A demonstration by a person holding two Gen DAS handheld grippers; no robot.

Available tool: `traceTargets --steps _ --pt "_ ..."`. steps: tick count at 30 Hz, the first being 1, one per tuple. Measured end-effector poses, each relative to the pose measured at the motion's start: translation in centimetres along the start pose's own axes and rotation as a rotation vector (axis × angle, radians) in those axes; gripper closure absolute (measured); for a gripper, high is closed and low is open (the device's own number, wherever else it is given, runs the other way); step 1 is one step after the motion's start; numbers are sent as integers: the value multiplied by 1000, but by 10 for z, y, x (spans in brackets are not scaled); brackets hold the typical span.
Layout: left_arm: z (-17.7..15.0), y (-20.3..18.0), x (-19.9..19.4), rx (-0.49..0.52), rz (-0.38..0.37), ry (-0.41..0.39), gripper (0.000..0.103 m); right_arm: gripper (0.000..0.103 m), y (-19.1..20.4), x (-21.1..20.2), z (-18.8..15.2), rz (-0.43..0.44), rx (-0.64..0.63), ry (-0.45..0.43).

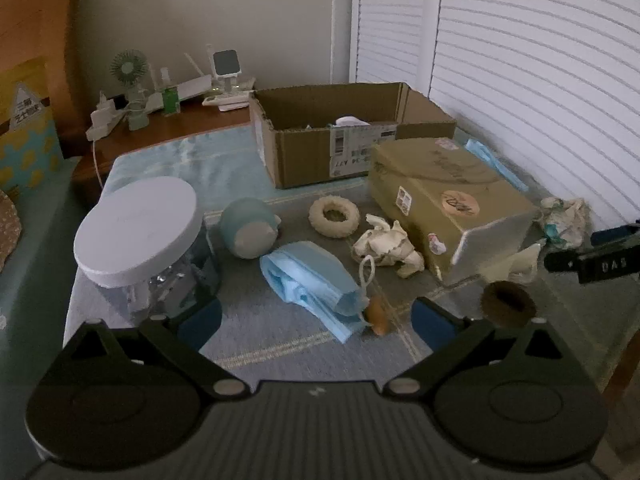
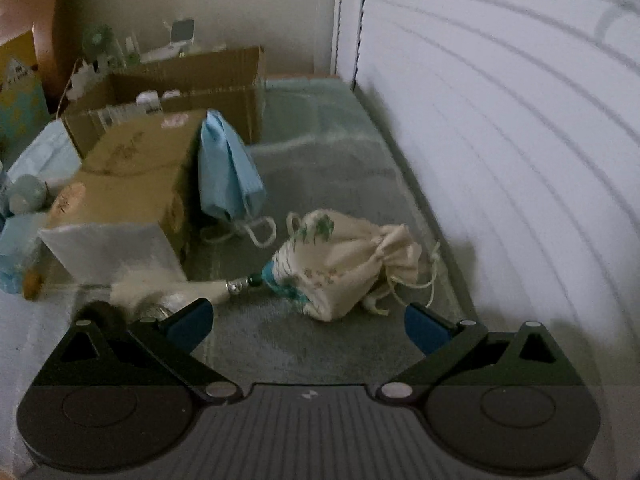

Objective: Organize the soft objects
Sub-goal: 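Lower the left tool onto the light blue face mask and close it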

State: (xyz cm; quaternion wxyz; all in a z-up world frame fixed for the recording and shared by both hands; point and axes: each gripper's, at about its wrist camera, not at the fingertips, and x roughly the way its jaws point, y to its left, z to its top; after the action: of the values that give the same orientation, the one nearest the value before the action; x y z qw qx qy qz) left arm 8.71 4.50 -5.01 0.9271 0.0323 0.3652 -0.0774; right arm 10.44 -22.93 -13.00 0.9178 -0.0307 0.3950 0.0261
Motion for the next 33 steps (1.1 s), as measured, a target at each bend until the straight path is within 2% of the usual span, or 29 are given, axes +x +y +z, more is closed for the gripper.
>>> traceTargets --steps 2,9,14,18,21,26,33 --pt "2 1 5 7 0 5 5 0 1 7 -1 5 -22 37" --pt "13 1 25 15 6 3 6 0 0 7 -8 19 -30 10" --pt "17 1 40 -43 24 38 22 0 1 7 -6 13 -21 10" --pt "13 0 49 -97 32 77 30 0 1 8 -6 15 -22 5" --pt "12 0 50 -133 20 84 31 0 1 7 -8 17 -25 -6" --pt "14 -4 50 -166 45 88 33 0 -2 8 -8 20 -25 -26" --pt "14 -5 49 -201 74 92 34 0 -14 16 1 -23 20 -41"
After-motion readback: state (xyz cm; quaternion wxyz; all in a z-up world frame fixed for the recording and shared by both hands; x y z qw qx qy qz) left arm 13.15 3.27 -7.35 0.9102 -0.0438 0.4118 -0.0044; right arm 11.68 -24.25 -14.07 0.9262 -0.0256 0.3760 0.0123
